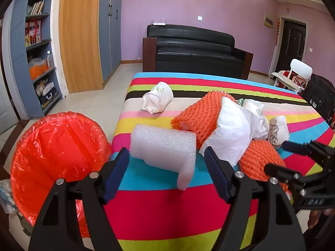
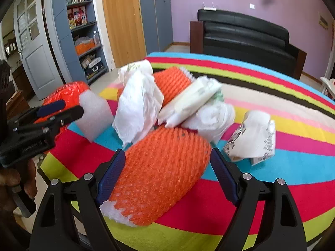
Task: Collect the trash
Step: 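Return both tools to the bed and grasp the orange fruit net with the right tool, then release the orange net into the red bin with the right tool while the left holds foam, then grasp the white plastic bag with the left tool, then grasp the printed paper bag with the right tool while the left tool holds the white bag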
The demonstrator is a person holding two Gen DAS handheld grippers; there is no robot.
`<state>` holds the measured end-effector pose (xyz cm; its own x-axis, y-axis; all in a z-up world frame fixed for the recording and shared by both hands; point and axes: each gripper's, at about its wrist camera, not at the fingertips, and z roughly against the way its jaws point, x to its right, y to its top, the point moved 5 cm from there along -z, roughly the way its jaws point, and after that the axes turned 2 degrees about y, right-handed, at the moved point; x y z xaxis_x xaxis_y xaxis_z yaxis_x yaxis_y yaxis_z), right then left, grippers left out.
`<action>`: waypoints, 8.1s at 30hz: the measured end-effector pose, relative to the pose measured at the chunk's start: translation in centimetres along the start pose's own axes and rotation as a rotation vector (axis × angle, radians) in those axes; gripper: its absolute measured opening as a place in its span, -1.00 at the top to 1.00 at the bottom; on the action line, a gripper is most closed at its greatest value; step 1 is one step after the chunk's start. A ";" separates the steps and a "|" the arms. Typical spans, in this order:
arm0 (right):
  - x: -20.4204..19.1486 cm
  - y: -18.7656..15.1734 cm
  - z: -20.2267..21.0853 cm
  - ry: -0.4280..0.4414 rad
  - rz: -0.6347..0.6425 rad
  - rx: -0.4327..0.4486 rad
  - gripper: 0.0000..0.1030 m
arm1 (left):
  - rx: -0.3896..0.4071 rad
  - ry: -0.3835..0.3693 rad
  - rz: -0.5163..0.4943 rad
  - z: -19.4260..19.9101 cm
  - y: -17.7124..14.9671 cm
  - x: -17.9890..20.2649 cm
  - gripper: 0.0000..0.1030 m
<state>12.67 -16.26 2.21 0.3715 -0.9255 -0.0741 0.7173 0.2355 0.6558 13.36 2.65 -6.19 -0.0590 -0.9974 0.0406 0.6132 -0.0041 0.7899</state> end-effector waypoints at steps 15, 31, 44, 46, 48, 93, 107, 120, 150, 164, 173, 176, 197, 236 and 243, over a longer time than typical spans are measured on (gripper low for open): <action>-1.0 -1.0 -1.0 0.015 0.034 -0.038 0.21 | -0.097 -0.066 -0.020 -2.4 -1.0 1.3 0.64; -0.6 0.1 2.0 0.019 0.023 0.042 0.46 | -0.022 -0.073 -0.035 0.5 0.6 1.5 0.67; -0.2 2.2 4.7 -0.006 0.021 0.148 0.46 | 0.023 -0.067 -0.032 2.3 1.7 1.5 0.67; 0.1 2.5 4.9 -0.005 0.013 0.157 0.46 | 0.029 -0.066 -0.031 2.5 1.8 1.5 0.67; 0.3 2.7 5.1 -0.007 0.013 0.165 0.46 | 0.035 -0.064 -0.029 2.8 2.0 1.4 0.67; -18.1 12.3 -0.5 0.266 0.247 0.240 0.46 | 0.146 0.220 0.223 12.2 4.2 -15.5 0.67; -23.7 12.6 -4.6 0.313 0.277 0.155 0.34 | 0.142 0.248 0.299 13.2 3.6 -18.9 0.67; -23.5 12.5 -4.7 0.287 0.282 0.154 -0.03 | 0.147 0.235 0.342 13.5 4.2 -19.0 0.18; -3.9 10.5 4.0 0.054 0.117 0.267 -0.23 | 0.212 0.094 0.165 9.2 9.0 -6.6 -0.30; 3.6 7.6 3.3 -0.070 0.076 0.252 -0.35 | 0.119 -0.028 0.056 2.7 7.1 1.2 -0.35; 7.3 5.3 0.4 -0.104 0.017 0.161 -0.37 | 0.031 -0.086 -0.018 -1.7 3.9 5.2 -0.35; 8.0 5.0 0.1 -0.113 -0.002 0.144 -0.37 | 0.006 -0.100 -0.033 -2.8 3.0 6.1 -0.35; 10.9 3.1 -3.0 -0.169 -0.075 0.014 -0.36 | -0.131 -0.170 -0.057 -7.1 0.5 8.1 0.66; 8.4 5.8 0.4 -0.188 -0.041 0.134 -0.23 | 0.015 -0.115 0.011 0.0 4.1 4.3 0.74; 6.9 6.3 0.2 -0.176 -0.014 0.153 -0.23 | 0.031 -0.077 0.042 1.0 4.7 2.7 0.74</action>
<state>19.60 -21.23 5.98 0.2446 -0.9688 0.0395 0.6191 0.1873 0.7626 15.36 0.01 -1.75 -0.0945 -0.9883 0.1200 0.5919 0.0411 0.8050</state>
